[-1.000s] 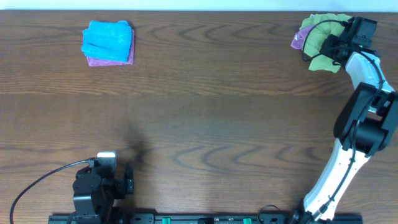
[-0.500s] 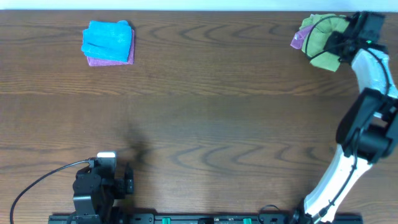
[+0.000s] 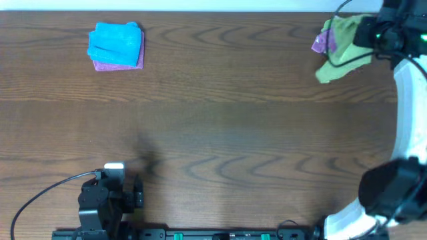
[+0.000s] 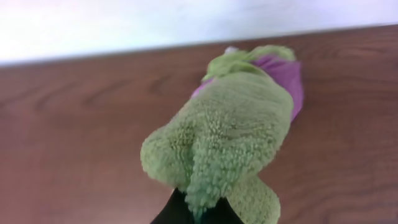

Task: Fold the cloth
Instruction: 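Lift the green cloth and drop it at table center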

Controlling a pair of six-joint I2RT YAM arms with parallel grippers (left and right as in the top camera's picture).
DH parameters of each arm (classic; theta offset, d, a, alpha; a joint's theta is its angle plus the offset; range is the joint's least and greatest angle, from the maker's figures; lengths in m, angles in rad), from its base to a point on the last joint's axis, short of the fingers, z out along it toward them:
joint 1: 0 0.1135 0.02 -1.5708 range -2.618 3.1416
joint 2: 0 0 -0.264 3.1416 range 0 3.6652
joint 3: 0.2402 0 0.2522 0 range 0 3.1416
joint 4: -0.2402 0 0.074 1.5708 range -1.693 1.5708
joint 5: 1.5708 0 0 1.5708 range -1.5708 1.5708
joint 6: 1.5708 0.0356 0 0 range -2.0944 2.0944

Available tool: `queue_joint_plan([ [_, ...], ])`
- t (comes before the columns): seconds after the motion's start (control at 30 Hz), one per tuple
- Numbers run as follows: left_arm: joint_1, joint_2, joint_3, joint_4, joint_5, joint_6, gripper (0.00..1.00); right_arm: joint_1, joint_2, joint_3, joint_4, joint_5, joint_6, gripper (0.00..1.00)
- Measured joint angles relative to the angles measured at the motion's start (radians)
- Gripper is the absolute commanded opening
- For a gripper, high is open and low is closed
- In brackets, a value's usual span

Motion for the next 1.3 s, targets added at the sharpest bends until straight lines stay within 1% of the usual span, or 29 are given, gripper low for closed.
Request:
queue_joint_plan([
  [0.17,0.000,0.000,0.000,0.000,0.000,0.000,0.95,0.109,-0.131,0.001,-0.226,-0.012,-0.041,0.01],
  [0.33,0.000,0.000,0.000,0.000,0.000,0.000,0.95,0.234,-0.175,0.002,-0.430,-0.037,-0.079,0.01],
  [0.53,0.000,0.000,0.000,0.000,0.000,0.000,0.95,0.401,-0.178,0.002,-0.557,-0.086,-0.129,0.02],
  [0.67,0.000,0.000,0.000,0.000,0.000,0.000,0.95,0.578,-0.190,0.002,-0.607,-0.104,-0.148,0.01],
  [0.8,0.000,0.000,0.000,0.000,0.000,0.000,0.95,0.735,-0.195,0.002,-0.600,-0.113,-0.144,0.01],
  [0.9,0.000,0.000,0.000,0.000,0.000,0.000,0.95,0.847,-0.196,0.002,-0.526,-0.120,-0.131,0.01],
  [0.97,0.000,0.000,0.000,0.000,0.000,0.000,0.95,0.895,-0.196,0.002,-0.462,-0.125,-0.117,0.01],
  [1.13,0.000,0.000,0.000,0.000,0.000,0.000,0.95,0.920,-0.163,0.002,-0.303,-0.134,-0.099,0.01],
  [1.3,0.000,0.000,0.000,0.006,-0.025,0.000,0.95,0.906,-0.005,0.002,-0.123,-0.194,-0.091,0.01],
])
